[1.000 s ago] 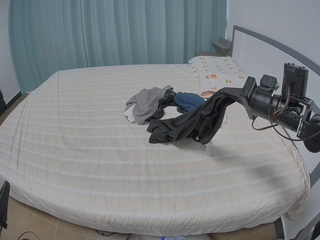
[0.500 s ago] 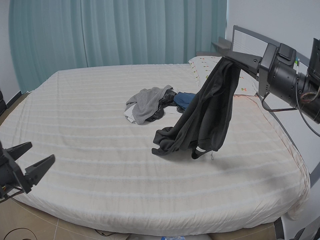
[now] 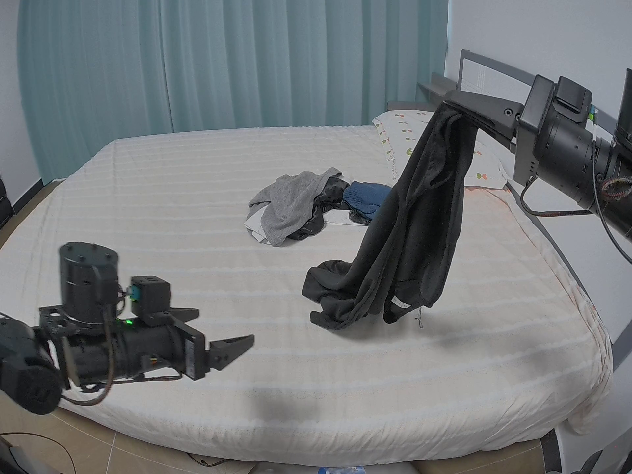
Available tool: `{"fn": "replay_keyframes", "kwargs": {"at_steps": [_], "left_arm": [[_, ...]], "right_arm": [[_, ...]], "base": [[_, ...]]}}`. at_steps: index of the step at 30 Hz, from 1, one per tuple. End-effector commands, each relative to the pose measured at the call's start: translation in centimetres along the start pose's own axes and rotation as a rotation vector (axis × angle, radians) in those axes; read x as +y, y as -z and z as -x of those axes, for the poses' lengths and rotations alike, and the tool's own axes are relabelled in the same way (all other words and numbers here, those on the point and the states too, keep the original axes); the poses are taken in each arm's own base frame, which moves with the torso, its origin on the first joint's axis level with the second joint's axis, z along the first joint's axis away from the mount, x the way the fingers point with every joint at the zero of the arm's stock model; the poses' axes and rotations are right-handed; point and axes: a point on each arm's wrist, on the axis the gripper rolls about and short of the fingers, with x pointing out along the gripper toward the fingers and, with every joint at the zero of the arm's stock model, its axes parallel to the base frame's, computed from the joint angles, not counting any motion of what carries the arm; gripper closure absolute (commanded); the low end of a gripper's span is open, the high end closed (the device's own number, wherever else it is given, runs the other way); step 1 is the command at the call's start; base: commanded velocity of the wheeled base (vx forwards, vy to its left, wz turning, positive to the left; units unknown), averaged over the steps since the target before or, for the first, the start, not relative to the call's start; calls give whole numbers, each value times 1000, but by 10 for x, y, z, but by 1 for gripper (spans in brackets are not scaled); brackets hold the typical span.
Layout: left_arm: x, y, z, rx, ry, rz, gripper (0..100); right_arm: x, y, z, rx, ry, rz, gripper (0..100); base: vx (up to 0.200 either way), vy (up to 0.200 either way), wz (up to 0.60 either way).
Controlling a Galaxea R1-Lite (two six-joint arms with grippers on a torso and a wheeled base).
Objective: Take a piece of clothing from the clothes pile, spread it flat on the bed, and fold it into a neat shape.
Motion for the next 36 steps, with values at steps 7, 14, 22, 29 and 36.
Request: {"fn": "replay_keyframes", "kwargs": {"at_steps": [7,14,22,29,36], "left_arm": [[-17,46,-135,76,-15,9,0],[-14,46,-167,57,-23,11,0],[-14,43,-206,-16,-31,42,0],[-11,42,-227,-47,-45,51,0],[-16,44,-243,-65,-30,62,0]], "right_arm": [[-1,-9,-8,-34,3,6,100],[-5,-8,-12,-30,15,6,100],[6,-19,-16,-60,-20,12,100],[7,-20,-19,-65,-26,13,100],[16,-22,-25,-77,-50,11,100]], "base": [[0,0,0],[0,0,0],[0,0,0],[0,0,0],[0,0,0]]}}
